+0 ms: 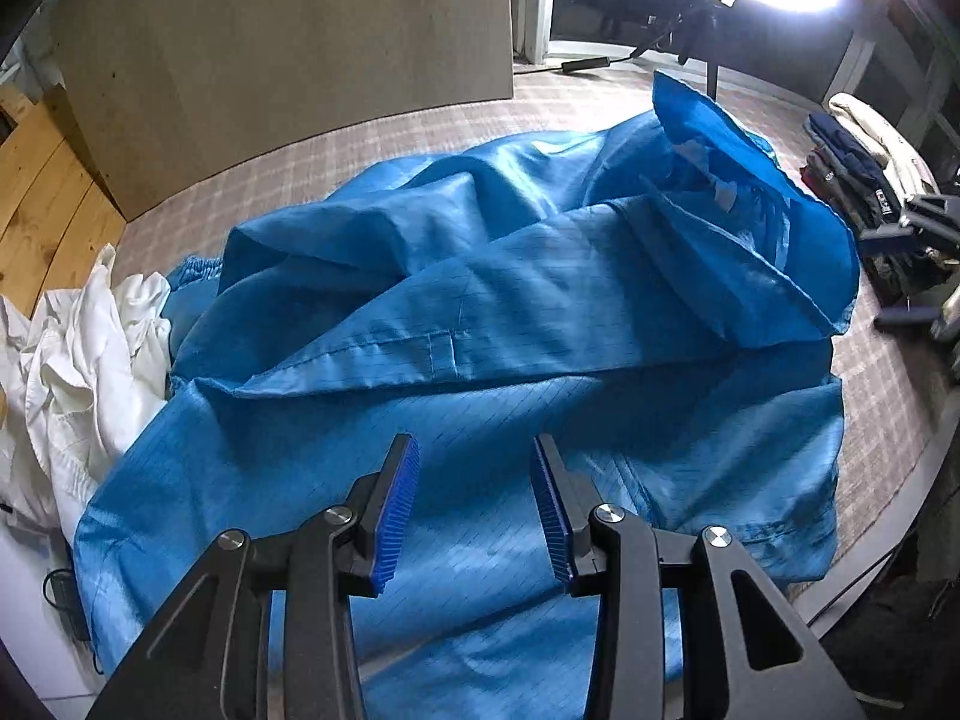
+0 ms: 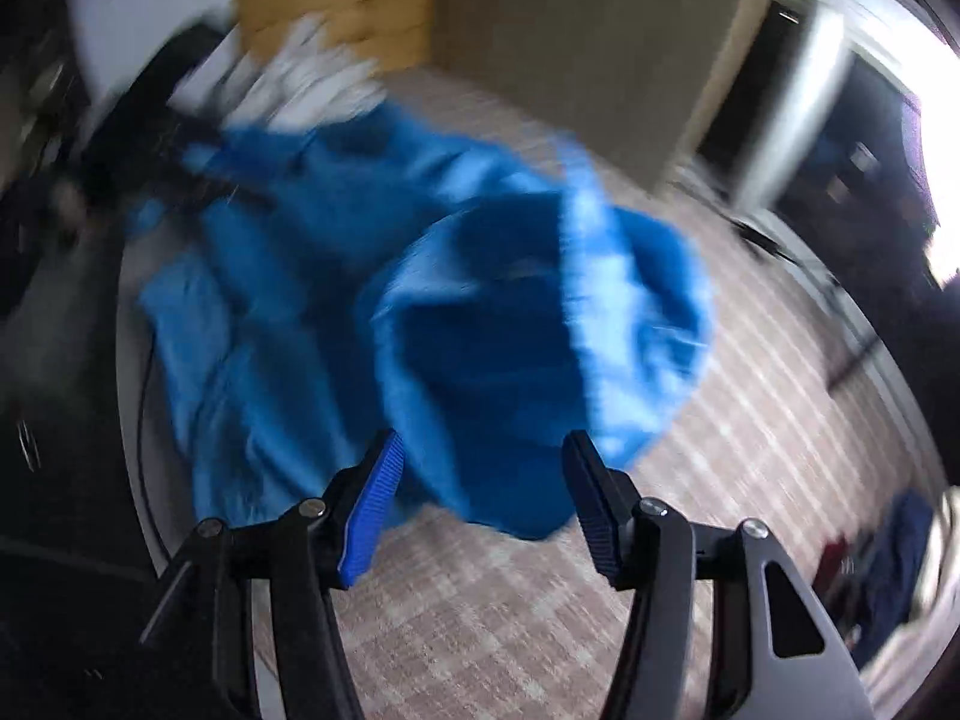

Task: Fold clothes

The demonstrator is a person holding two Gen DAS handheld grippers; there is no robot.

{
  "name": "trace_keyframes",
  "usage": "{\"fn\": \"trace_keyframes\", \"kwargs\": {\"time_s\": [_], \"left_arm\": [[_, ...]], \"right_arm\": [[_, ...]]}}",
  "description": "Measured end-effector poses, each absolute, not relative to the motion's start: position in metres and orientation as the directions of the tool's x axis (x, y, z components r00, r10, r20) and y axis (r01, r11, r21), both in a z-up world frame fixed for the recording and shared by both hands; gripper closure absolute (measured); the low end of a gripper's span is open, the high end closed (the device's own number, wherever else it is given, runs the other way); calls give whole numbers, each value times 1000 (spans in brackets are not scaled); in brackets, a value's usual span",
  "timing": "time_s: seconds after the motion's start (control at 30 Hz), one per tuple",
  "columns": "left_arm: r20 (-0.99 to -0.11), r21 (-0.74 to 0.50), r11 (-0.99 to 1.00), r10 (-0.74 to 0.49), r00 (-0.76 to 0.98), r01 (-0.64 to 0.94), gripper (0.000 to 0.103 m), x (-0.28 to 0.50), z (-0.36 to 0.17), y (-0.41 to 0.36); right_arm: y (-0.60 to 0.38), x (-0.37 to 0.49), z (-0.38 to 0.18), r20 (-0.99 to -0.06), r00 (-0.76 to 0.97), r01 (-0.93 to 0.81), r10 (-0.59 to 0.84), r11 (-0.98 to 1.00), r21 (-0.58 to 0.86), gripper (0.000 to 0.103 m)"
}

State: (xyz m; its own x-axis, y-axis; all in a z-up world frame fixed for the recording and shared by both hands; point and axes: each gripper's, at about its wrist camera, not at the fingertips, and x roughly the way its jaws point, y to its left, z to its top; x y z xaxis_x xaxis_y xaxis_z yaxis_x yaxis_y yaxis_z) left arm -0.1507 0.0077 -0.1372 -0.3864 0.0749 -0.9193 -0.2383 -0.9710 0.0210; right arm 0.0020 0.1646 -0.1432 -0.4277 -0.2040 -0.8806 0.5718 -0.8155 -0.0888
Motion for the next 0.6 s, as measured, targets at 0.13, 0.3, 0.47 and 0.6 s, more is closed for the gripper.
{"fn": "trace_keyframes", "kwargs": {"time_s": [0.13, 0.3, 0.47, 0.6], "left_arm": [[-923, 19, -975, 69, -380, -224, 66, -148, -139, 5], [-925, 20, -978, 61, -375, -209, 65, -144, -142, 5], [-924, 16, -975, 70, -375, -222, 65, -146, -144, 9], [-915, 9, -960, 105, -390, -281, 65, -153, -138, 32]], "right_arm": [[134, -2, -165, -901, -381, 671, -208, -732, -115, 48], [136, -32, -166, -887, -294, 652, -356, -754, 86, 101], [209, -13, -85, -720, -448, 532, -531, -805, 262, 102], [243, 0, -66, -717, -517, 442, -468, -863, 245, 102]]}}
